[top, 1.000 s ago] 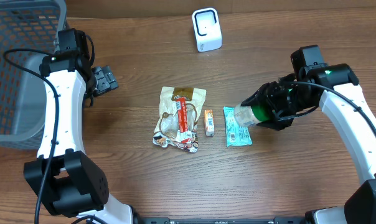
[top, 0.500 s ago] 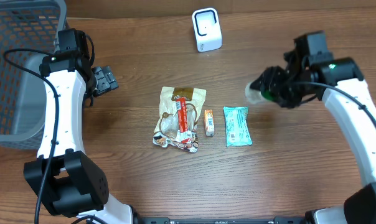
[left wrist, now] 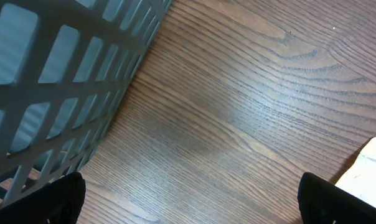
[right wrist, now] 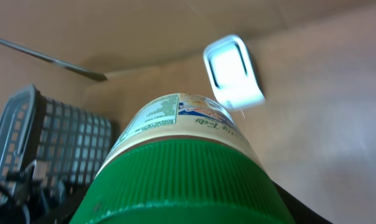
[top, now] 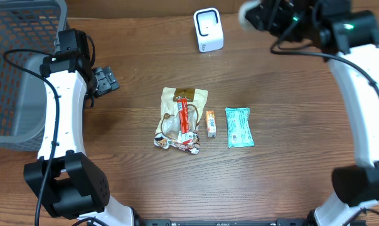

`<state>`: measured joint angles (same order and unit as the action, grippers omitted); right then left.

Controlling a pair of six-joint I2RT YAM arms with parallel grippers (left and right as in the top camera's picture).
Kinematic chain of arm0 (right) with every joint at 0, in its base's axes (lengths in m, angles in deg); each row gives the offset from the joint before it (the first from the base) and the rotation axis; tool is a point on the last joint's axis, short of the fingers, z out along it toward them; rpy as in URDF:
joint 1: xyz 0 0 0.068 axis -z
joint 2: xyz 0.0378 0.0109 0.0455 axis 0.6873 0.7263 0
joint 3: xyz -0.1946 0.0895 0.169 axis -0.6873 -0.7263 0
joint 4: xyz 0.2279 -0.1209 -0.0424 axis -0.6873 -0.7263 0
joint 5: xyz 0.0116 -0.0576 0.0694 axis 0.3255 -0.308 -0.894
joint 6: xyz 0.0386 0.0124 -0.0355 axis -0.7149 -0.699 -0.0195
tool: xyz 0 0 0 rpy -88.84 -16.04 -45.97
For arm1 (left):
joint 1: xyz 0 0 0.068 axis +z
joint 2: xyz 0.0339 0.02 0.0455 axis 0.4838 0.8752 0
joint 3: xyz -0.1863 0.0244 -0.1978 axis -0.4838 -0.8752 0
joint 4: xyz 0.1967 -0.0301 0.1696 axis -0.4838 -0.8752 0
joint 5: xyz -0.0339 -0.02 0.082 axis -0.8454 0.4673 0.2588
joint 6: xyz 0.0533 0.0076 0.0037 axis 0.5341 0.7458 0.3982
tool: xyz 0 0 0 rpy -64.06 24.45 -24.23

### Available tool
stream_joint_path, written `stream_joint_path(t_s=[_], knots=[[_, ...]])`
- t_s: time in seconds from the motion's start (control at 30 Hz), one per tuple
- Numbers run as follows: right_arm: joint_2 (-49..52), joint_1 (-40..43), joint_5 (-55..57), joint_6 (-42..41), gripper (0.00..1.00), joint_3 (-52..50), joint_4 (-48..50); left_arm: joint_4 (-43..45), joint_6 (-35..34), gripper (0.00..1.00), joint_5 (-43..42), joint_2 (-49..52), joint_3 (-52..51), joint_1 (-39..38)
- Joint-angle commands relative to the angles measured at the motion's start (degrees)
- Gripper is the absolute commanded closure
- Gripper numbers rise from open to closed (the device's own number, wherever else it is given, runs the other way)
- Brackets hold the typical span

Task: Scan the item barcode
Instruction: 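Hold the jar's label in front of the white scanner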

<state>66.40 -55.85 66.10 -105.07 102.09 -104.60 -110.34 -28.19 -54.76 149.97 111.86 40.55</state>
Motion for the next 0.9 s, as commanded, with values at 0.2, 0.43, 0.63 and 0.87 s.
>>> stream_joint_path(t_s=[0.2, 0.43, 0.63, 0.87], knots=[[13.05, -7.37, 11.61, 3.43, 0.96, 1.20, 23.76, 0.00, 1.05, 0.00, -0.42, -1.49, 0.90, -0.39], [24.50, -9.68, 17.66, 3.65, 0.96, 1.18, 39.08, 0.00, 1.05, 0.00, -0.42, -1.49, 0.90, -0.39], [31.63, -9.66, 22.32, 3.17, 0.96, 1.18, 49.48, 0.00, 1.05, 0.00, -0.42, -1.49, 0.90, -0.39], [33.16, -9.70, 22.40, 2.95, 0.96, 1.18, 57.66, 0.00, 1.05, 0.00, -0.42, -1.49, 0.90, -0.39]])
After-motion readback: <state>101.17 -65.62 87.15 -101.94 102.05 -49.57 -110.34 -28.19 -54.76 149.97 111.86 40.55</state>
